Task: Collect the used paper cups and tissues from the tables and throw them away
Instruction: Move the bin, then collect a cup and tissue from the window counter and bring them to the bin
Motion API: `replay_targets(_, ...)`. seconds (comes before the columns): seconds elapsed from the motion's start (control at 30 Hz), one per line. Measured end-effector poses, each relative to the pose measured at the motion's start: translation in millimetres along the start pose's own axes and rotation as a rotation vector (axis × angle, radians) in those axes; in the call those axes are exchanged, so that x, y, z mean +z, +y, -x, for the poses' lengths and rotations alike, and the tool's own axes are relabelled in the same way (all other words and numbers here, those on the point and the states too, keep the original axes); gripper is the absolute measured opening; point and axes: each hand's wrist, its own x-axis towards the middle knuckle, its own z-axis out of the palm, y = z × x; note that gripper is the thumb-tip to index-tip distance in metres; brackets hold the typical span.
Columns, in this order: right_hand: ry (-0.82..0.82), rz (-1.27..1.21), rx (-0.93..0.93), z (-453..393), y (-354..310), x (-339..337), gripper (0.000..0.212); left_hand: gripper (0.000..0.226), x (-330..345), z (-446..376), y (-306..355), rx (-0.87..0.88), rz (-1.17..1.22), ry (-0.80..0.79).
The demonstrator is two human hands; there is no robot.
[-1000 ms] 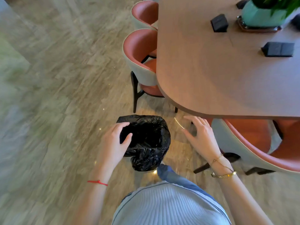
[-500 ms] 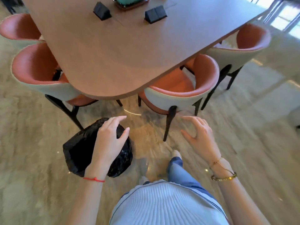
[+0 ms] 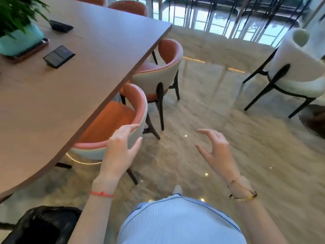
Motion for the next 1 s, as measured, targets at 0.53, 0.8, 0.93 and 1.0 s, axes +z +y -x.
replay_targets(0.53, 0.153, 0.028, 0.218, -195.8, 166.6, -81.7, 0.039, 0.039, 156.7, -273.4, 87.9, 0.168, 0.021, -0.171)
replay_targets(0.8, 0.249, 0.051, 0.218, -387.4, 230.0, -134.6, 0.041, 0.040, 225.5, -484.1, 141.7, 0.295, 0.073, -0.197)
replay_targets(0.93, 0.270, 0.041, 0.253, -465.6, 258.8, -154.5, 0.040, 0.041, 253.6, -574.3, 165.5, 0.329, 0.062, -0.239)
replay_targets(1.0, 0.253, 0.032, 0.264, -492.0, 269.1, -157.2, 0.040, 0.041, 263.5, -604.4, 173.4, 0.348, 0.063, -0.256)
